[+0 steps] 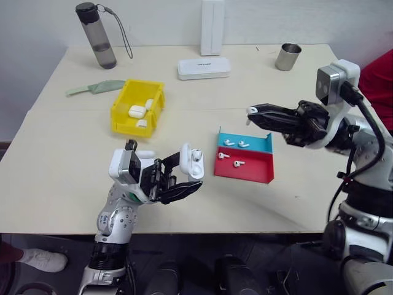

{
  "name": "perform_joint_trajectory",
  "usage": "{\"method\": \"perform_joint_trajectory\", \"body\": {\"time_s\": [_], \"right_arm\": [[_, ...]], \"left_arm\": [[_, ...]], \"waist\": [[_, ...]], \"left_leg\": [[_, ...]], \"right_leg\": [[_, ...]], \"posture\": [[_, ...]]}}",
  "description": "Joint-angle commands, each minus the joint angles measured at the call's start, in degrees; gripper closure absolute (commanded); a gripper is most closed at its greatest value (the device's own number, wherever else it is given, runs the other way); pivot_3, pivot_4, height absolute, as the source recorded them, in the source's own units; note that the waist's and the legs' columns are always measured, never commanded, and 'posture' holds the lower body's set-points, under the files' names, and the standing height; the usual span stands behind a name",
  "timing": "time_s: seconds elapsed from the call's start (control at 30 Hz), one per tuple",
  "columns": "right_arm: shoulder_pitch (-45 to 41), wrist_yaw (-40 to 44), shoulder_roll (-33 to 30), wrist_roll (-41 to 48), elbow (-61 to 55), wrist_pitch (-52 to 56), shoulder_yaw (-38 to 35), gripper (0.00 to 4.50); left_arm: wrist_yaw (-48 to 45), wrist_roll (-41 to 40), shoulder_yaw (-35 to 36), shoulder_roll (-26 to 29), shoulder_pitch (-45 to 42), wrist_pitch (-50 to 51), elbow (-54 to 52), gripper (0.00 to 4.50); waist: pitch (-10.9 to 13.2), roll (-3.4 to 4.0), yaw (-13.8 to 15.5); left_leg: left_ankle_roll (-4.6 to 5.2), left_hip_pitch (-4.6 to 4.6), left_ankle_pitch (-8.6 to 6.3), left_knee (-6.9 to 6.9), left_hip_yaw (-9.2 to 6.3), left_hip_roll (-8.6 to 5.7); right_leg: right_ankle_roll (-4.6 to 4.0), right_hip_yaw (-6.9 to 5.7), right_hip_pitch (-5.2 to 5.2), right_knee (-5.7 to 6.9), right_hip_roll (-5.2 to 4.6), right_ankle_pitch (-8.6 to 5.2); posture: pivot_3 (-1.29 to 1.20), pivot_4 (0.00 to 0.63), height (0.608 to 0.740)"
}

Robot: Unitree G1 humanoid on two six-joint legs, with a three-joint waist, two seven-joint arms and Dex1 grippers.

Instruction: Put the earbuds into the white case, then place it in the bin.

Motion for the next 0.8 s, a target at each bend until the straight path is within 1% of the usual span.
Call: {"method": "perform_joint_trajectory", "body": {"time_s": [0.03,0.13,0.2,0.3,0.43,0.6,0.8], "right_arm": [[2.5,-10.9,4.1,11.4,-7.9,1.9,-1.6,4.03],[5.0,-16.5,5.7,15.9,-10.2,0.0,0.5,4.03],[6.6,-17.7,5.0,17.2,-10.8,-1.3,2.3,4.03],[7.9,-17.6,3.5,17.7,-11.2,-3.6,5.4,4.03],[8.0,-19.2,3.0,21.2,-10.6,-5.5,8.0,4.03],[9.2,-20.1,0.6,24.2,-10.6,-6.7,11.0,4.03],[9.9,-21.1,-0.7,25.3,-11.0,-9.1,14.1,4.03]], "left_arm": [[0.1,-1.2,0.0,-0.8,-1.2,0.4,-0.6,1.72],[0.4,-1.1,-0.2,-1.5,-2.0,0.9,-0.5,1.72],[0.7,-1.1,-0.2,-1.8,-2.4,1.2,-0.5,1.72],[1.0,-1.2,0.0,-2.1,-3.1,1.7,-0.2,1.72],[1.2,-1.0,0.2,-2.4,-3.7,1.8,0.3,1.72],[1.2,-0.8,0.2,-2.7,-4.0,1.7,0.9,1.72],[1.3,-0.4,0.0,-3.1,-4.4,1.3,1.4,1.72]], "waist": [[0.0,0.0,0.1],[0.0,0.0,0.2],[0.0,-0.01,0.2],[0.0,-0.01,0.1],[0.0,-0.01,-0.1],[0.0,-0.02,0.0],[0.0,-0.02,0.1]], "left_leg": [[0.0,0.02,0.0,0.04,-0.01,-0.03],[0.02,0.02,-0.01,0.06,-0.01,-0.11],[0.05,0.02,-0.02,0.06,-0.01,-0.13],[0.06,0.02,-0.03,0.03,0.0,-0.13],[0.06,0.03,-0.03,0.02,0.01,-0.11],[0.06,0.05,-0.03,0.01,0.01,-0.1],[0.06,0.05,-0.03,0.01,0.01,-0.1]], "right_leg": [[0.0,0.02,0.0,0.01,-0.02,0.0],[0.0,0.07,0.01,0.0,-0.06,0.0],[0.0,0.09,0.01,0.0,-0.06,0.0],[0.0,0.1,0.01,0.0,-0.04,0.0],[0.0,0.12,0.0,0.01,-0.02,0.0],[0.0,0.11,0.02,-0.03,-0.02,0.0],[0.0,0.12,0.04,-0.09,-0.03,0.0]], "posture": [[0.0,0.15,0.74],[0.0,0.15,0.74],[0.0,0.15,0.74],[0.0,0.15,0.74],[0.0,0.15,0.74],[0.0,0.15,0.74],[0.0,0.15,0.74]]}}
